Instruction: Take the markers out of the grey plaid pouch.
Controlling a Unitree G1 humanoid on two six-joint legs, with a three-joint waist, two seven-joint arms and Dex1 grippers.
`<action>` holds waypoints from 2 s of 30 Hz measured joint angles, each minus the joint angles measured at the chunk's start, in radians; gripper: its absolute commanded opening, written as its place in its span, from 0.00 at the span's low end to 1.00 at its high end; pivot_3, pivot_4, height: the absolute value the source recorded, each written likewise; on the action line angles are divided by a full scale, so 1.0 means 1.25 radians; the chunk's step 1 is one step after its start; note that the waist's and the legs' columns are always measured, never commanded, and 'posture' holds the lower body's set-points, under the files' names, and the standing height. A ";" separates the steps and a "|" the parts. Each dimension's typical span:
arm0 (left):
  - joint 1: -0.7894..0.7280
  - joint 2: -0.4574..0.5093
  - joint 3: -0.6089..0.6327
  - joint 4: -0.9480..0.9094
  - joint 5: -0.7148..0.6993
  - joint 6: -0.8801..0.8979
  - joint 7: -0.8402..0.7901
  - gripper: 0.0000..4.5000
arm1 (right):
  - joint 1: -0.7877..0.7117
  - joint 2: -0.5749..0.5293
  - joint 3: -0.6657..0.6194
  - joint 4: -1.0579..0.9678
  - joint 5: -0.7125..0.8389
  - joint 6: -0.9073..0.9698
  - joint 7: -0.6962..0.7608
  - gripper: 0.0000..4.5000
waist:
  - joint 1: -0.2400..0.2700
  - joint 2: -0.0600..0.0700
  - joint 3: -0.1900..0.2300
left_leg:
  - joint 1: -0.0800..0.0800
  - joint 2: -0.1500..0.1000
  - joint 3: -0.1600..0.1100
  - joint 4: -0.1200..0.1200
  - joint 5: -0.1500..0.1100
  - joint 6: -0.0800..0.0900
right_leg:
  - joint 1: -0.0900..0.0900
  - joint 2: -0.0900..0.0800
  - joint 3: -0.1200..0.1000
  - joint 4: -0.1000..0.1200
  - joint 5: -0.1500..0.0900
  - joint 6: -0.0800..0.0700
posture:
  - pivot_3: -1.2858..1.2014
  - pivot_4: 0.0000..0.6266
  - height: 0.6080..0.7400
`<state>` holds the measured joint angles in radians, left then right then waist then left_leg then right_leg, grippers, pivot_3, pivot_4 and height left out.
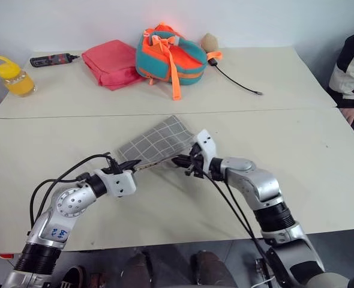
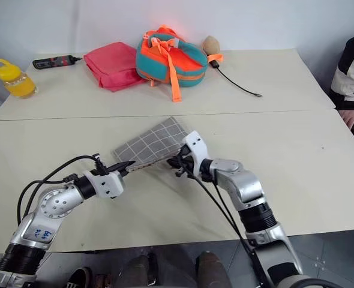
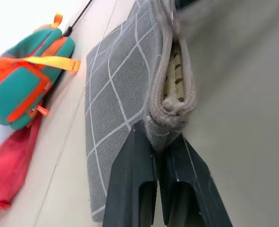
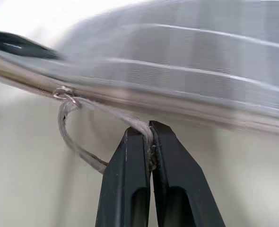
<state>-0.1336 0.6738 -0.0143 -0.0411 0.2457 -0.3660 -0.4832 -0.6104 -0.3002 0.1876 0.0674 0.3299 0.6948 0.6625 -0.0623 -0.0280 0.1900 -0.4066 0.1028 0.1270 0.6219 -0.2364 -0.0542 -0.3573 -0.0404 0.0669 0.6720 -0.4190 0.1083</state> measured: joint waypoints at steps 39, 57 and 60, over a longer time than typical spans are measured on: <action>-0.017 -0.008 0.062 0.003 -0.258 0.092 -0.114 0.00 | -0.055 -0.049 -0.065 -0.125 0.006 -0.164 0.115 0.17 | -0.017 0.000 0.000 | 0.001 0.008 0.016 0.007 -0.005 -0.001 | -0.002 0.009 0.016 -0.001 0.001 0.002 | 0.52 0.24 1.00; -0.041 -0.027 0.058 -0.050 -0.258 0.145 -0.118 0.00 | -0.001 -0.031 0.095 -0.080 -0.203 -0.337 0.076 0.01 | -0.019 -0.001 0.000 | 0.001 0.009 0.018 0.009 -0.006 -0.001 | -0.003 0.010 0.018 -0.001 0.001 0.002 | 0.52 0.24 1.00; -0.045 -0.031 0.051 -0.052 -0.257 0.148 -0.129 0.00 | -0.011 -0.039 0.104 -0.070 -0.241 -0.365 0.075 0.01 | -0.018 -0.001 0.000 | 0.001 0.009 0.018 0.009 -0.006 -0.001 | -0.003 0.010 0.018 -0.001 0.001 0.002 | 0.52 0.24 1.00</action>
<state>-0.1897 0.6346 0.0497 -0.1063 -0.0759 -0.1804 -0.6443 -0.6239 -0.3484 0.3178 -0.0201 0.0281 0.2380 0.7565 -0.0849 -0.0287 0.1904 -0.4051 0.1138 0.1499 0.6329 -0.2442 -0.0550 -0.3607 -0.0277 0.0887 0.6710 -0.4173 0.1109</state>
